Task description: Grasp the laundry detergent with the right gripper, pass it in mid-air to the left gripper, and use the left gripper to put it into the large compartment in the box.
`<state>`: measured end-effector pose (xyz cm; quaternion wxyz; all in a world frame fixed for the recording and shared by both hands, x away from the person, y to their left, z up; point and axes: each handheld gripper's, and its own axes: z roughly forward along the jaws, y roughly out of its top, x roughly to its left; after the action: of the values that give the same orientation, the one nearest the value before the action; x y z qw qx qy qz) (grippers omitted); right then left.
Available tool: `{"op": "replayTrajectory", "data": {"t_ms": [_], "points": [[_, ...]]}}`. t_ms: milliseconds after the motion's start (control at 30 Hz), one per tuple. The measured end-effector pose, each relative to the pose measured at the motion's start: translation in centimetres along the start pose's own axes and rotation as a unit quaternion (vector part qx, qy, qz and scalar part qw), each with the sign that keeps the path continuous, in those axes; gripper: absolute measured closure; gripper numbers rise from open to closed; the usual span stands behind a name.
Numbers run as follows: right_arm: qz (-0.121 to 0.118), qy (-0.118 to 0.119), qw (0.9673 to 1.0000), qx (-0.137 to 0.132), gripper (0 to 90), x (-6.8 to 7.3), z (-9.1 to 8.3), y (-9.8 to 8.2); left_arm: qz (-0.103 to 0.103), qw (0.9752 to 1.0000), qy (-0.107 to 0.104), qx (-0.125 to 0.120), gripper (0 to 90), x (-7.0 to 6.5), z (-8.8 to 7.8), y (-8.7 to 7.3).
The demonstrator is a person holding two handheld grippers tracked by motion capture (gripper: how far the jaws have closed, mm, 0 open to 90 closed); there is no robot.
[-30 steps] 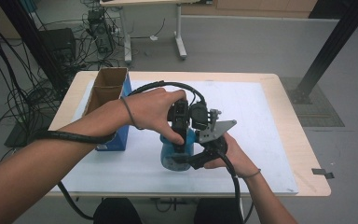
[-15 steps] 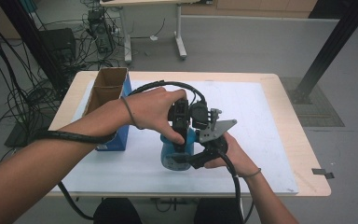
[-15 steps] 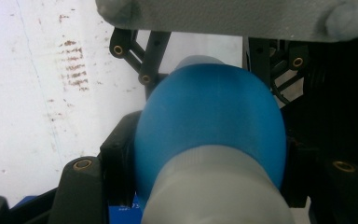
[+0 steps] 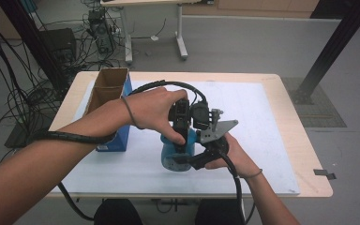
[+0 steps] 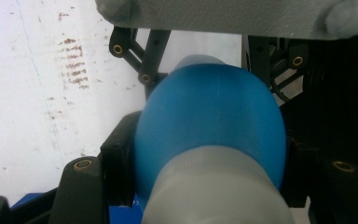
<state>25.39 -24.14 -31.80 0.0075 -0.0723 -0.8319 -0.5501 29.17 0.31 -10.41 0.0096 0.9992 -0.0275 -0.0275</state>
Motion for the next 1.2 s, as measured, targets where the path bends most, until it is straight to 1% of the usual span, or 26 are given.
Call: {"op": "replayTrajectory", "data": {"t_ms": [333,400,467,533,567,633,700,733,833,967,1033,1200], "points": [[0.002,-0.006,0.9999,-0.015,41.9,0.3,-0.1,-0.6,-0.001,1.0000,0.002,0.001,38.0,0.0,-0.3,0.0],[0.001,-0.012,0.9998,-0.018,38.6,0.4,-0.1,-0.7,-0.003,1.0000,0.000,0.000,38.0,0.1,-0.3,0.0],[0.006,-0.018,0.9996,-0.019,32.8,0.5,-0.2,-0.9,-0.003,1.0000,0.000,0.000,38.0,0.0,-0.3,0.0],[0.007,-0.018,0.9996,-0.019,31.6,0.5,-0.2,-0.9,-0.003,1.0000,0.001,0.000,38.0,0.0,-0.3,0.0],[0.007,-0.022,0.9995,-0.020,29.2,0.6,-0.2,-1.0,-0.002,1.0000,0.002,0.001,38.0,0.0,-0.3,0.1],[0.012,-0.019,0.9996,-0.017,25.9,0.4,-0.2,-1.1,-0.004,1.0000,0.001,0.000,38.0,0.0,-0.3,0.1],[0.016,-0.023,0.9994,-0.017,20.9,0.5,-0.2,-1.2,-0.004,1.0000,0.002,-0.001,38.0,0.0,-0.3,0.1],[0.019,-0.019,0.9995,-0.017,18.8,0.4,-0.2,-1.3,-0.004,1.0000,0.002,-0.002,38.0,0.0,-0.3,0.0],[0.022,-0.036,0.9989,-0.023,9.8,0.8,-0.3,-1.7,-0.005,1.0000,0.004,-0.002,37.9,0.0,-0.3,0.1],[0.024,-0.046,0.9982,-0.030,4.3,1.1,-0.5,-2.1,-0.005,1.0000,0.007,-0.002,37.9,-0.1,-0.3,0.1],[0.027,-0.043,0.9982,-0.033,3.1,0.9,-0.6,-2.3,-0.007,0.9999,0.008,-0.004,38.0,0.0,-0.4,0.1],[0.035,-0.042,0.9978,-0.039,1.1,0.9,-0.8,-2.6,-0.010,0.9999,0.010,-0.008,37.9,0.0,-0.7,0.0]]}}
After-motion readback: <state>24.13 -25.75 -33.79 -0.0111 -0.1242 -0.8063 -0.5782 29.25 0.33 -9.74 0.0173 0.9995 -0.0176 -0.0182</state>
